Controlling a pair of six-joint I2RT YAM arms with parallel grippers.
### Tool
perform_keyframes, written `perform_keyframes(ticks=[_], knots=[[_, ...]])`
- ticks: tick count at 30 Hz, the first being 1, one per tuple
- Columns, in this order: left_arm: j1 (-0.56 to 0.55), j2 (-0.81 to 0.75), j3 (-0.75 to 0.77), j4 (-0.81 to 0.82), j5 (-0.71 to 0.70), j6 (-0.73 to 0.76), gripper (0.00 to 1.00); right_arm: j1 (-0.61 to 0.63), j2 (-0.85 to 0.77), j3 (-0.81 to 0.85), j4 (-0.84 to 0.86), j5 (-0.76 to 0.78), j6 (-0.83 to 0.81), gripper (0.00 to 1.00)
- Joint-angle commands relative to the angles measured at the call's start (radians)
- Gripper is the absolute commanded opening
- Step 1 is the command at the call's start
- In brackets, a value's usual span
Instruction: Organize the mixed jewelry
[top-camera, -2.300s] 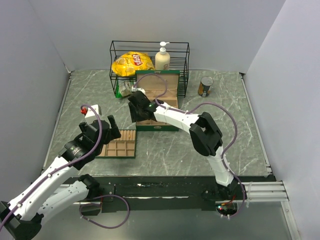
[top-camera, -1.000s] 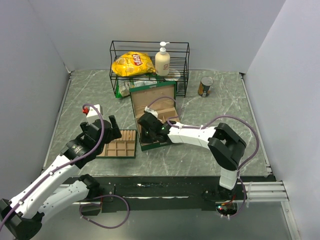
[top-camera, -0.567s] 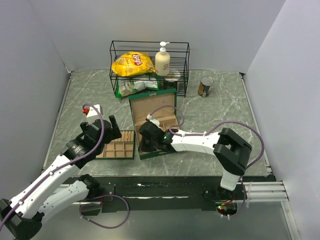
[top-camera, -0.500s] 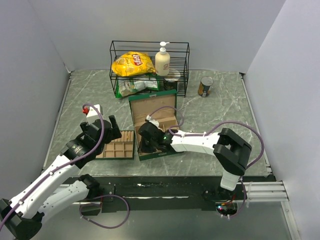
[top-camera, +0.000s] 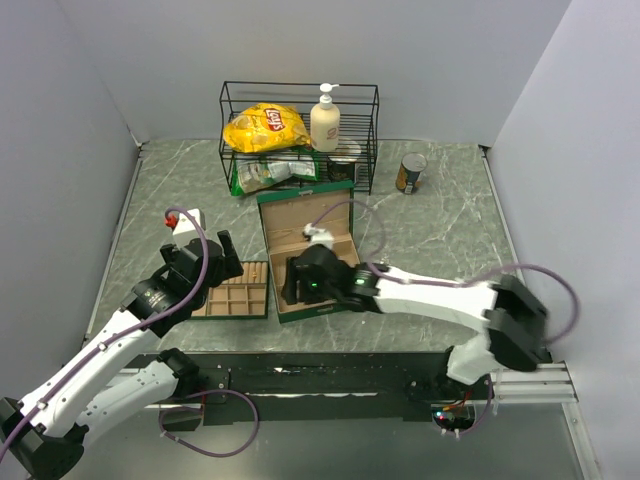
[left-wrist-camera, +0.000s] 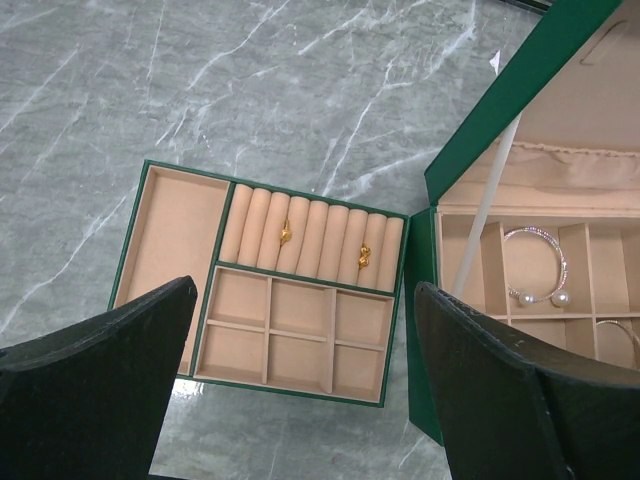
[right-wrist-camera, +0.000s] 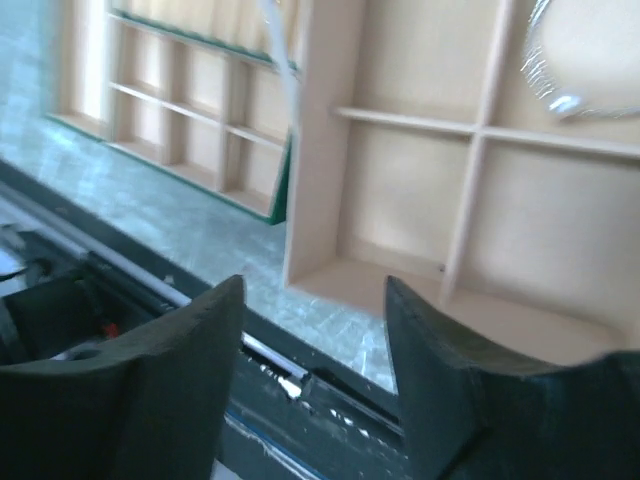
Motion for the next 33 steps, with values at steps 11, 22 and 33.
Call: perform_keyframes(ticks=[11,22,33], knots=[[0.005,-0.007,0.023,0.009,-0.015,-0.006,0.96,-0.463,-0.536,-0.371,-0.046,0.087,-0.214,0.68],[0.005,-0.007,0.022,0.008,-0.013,-0.004,0.96,-0.796,-0.251,-0.335,-0.069,-0.087,-0.342,0.60],[0.005,0.021,0.026,0.005,-0.010,-0.001,0.96,-0.816,-0.096,-0.295,-0.060,-0.058,-0.363,0.58]])
